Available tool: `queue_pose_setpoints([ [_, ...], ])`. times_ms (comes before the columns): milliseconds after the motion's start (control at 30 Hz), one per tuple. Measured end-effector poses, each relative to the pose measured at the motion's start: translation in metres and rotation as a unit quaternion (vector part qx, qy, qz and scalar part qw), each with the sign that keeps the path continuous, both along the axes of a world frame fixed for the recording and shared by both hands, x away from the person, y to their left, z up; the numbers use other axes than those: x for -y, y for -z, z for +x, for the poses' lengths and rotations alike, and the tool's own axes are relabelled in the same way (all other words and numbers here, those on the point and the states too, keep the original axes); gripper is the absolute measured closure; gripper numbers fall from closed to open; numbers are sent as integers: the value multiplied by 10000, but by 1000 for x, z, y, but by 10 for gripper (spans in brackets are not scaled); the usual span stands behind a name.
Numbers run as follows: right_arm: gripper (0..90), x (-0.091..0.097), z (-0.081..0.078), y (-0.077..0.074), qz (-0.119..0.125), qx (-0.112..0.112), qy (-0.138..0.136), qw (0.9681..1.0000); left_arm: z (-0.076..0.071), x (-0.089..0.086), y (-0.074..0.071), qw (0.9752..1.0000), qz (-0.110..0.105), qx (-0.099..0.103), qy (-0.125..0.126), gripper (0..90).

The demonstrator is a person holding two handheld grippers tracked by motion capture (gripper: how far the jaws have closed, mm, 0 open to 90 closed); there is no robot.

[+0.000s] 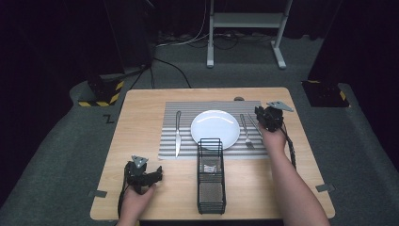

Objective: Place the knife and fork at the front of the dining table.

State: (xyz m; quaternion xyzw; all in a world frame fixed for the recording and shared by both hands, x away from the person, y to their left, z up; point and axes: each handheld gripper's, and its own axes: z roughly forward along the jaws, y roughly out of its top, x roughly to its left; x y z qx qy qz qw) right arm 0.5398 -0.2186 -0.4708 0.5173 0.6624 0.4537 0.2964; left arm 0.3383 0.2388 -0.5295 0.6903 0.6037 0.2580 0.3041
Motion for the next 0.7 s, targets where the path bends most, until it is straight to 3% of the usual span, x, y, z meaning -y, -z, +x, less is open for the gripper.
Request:
queue_pose_setpoints([
  [100,760,1,-15,-3,-111,72,-26,9999,0,0,0,10000,-1,1,-1,120],
  [267,803,8,-41,1,-432,-71,38,9990,0,0,0,10000,10,2,1,120],
  [433,886,22,-63,16,-698,-401,222,9965,0,0,0,10000,3,3,1,120],
  [600,896,43,-76,31,-726,-714,436,9938,0,0,0,10000,10,2,2,120],
  [700,895,49,-78,41,-777,-991,367,9914,0,0,0,10000,3,0,2,120],
])
